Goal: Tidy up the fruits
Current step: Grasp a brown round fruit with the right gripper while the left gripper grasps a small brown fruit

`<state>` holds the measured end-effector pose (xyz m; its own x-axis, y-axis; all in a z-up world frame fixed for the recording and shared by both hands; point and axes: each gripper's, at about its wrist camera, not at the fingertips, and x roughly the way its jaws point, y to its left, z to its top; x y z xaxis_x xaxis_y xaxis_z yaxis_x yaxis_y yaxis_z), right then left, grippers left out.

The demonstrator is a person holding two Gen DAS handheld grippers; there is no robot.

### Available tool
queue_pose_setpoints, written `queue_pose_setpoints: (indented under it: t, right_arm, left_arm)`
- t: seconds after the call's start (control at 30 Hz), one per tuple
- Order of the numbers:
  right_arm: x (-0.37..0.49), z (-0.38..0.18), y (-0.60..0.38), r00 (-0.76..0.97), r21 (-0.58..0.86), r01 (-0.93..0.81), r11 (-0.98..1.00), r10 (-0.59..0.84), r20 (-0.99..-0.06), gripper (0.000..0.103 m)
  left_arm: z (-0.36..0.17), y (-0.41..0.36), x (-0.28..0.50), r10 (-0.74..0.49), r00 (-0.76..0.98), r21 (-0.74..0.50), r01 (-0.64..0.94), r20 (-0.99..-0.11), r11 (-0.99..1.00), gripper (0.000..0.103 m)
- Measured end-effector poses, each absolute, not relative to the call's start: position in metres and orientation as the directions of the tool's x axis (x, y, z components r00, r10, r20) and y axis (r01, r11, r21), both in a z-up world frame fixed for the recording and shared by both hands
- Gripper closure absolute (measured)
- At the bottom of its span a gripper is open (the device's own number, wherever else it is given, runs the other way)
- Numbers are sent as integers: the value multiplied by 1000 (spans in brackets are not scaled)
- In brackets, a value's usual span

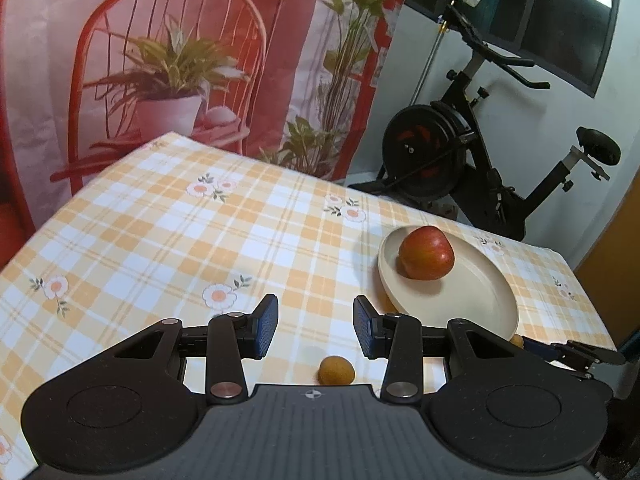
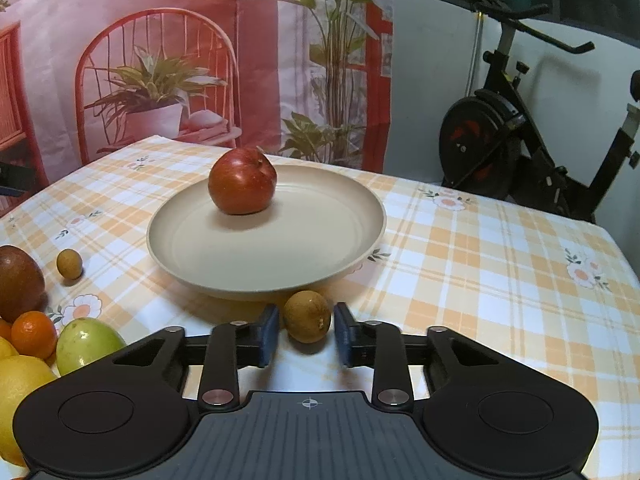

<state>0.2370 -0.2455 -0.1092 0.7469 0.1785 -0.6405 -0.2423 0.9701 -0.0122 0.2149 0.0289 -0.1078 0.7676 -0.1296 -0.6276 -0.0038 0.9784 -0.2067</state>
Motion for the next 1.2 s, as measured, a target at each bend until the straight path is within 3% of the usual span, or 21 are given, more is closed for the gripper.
queue_pose_setpoints:
  t: [0.6,1.2]
  right_arm:
    - [218,-101,-265,819,69,-155,986,167,-549,79]
    - [213,-100,-264,827,75,-161,984,176,-534,79]
  left_arm:
    - [-127,24,232,-195,666,-273,-14,-721,962,60]
    - [-149,-6,248,-158,571,-114,111,-806,987,60]
